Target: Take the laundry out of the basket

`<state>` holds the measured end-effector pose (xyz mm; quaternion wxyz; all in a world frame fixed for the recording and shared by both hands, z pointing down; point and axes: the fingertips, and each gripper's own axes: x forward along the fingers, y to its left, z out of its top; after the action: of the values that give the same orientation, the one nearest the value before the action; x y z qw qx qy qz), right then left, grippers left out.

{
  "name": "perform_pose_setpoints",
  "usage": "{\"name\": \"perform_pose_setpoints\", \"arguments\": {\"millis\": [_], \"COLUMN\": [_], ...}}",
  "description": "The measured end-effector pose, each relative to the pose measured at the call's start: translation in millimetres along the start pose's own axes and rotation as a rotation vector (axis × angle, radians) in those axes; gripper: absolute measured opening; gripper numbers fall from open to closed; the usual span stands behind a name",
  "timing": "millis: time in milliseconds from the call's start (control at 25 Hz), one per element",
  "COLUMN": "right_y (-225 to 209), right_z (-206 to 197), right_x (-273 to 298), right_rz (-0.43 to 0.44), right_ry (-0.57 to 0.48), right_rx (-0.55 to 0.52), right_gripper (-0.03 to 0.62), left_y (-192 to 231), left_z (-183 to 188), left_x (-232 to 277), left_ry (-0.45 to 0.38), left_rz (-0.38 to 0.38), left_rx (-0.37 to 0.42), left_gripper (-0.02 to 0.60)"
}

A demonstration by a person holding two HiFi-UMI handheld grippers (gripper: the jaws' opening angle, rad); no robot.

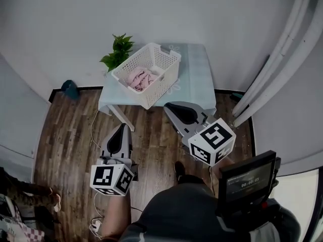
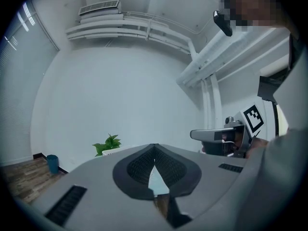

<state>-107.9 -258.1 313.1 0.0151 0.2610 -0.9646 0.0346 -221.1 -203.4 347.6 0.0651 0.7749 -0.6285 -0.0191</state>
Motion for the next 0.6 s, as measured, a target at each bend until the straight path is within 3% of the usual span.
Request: {"name": "perform_pose_setpoints", "arguments": {"millis": [600], "right_y": [-125], "right_z": [24], "right_x": [77], "right_rz": [0.112], "right_ry": [-0.008], "right_rx": [0.021], "right_gripper": [0.020], "left_y": [33], "left_z": [29], "left_x": [120], "left_ry": [0.024], "left_rz": [0.115], "left_rx": [0.038], "left_gripper": [0.003]}}
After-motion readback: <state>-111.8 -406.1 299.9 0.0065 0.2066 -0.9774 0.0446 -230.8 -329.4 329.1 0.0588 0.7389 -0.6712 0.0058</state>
